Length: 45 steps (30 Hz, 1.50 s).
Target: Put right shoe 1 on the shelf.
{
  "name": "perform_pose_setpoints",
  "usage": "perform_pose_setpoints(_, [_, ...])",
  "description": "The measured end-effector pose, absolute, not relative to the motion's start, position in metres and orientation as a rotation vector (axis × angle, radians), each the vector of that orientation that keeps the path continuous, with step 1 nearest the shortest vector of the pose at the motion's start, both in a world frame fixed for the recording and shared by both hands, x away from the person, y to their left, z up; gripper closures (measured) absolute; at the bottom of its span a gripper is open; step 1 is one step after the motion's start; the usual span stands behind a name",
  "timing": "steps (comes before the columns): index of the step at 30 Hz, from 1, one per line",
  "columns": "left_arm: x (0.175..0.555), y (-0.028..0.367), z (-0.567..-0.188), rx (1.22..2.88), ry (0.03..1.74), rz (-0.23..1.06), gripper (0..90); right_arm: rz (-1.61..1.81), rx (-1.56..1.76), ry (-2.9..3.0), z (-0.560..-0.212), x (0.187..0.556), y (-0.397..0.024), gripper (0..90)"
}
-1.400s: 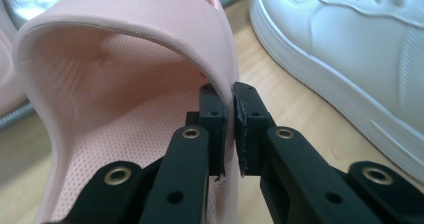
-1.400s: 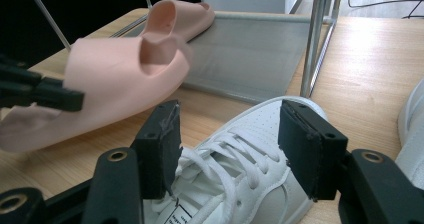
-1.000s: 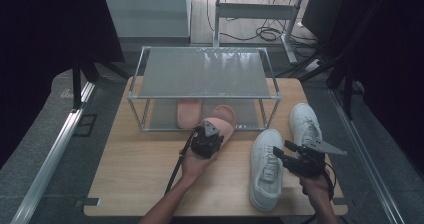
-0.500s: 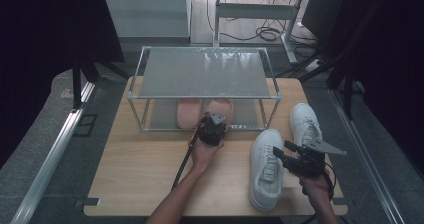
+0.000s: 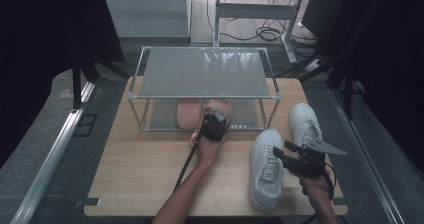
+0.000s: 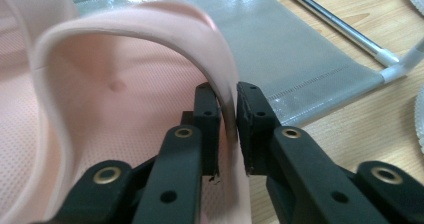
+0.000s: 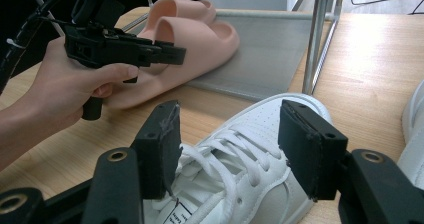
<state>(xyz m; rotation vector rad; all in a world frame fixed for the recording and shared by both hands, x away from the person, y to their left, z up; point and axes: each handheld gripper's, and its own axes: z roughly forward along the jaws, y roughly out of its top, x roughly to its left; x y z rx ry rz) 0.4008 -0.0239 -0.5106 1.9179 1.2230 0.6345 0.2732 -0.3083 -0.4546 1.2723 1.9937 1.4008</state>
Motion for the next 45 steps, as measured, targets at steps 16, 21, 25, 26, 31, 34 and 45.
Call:
perform_pose_setpoints(16, [0.365,0.014,-0.484,1.889,1.13,0.508,68.7,1.399,1.27,1.99,-0.454,0.272,-0.308,42.2])
perform_pose_setpoints(21, [0.353,0.037,-0.482,1.874,1.108,0.44,78.0,1.398,1.269,1.991,-0.454,0.272,-0.308,42.3])
perform_pose_setpoints(25, [0.346,0.048,-0.482,1.882,1.079,0.414,82.5,1.395,1.27,1.992,-0.454,0.273,-0.307,42.3])
perform_pose_setpoints(26, [0.345,0.049,-0.482,1.883,1.076,0.409,83.6,1.395,1.27,1.993,-0.454,0.273,-0.307,42.3])
perform_pose_setpoints(31, [0.339,0.059,-0.485,1.887,1.064,0.37,87.5,1.392,1.274,1.993,-0.455,0.273,-0.307,42.3])
perform_pose_setpoints(34, [0.335,0.065,-0.484,1.884,1.054,0.362,89.4,1.392,1.272,1.992,-0.455,0.273,-0.307,42.3])
perform_pose_setpoints(45, [0.319,0.086,-0.483,1.892,1.039,0.367,90.0,1.39,1.271,1.993,-0.455,0.273,-0.307,42.3])
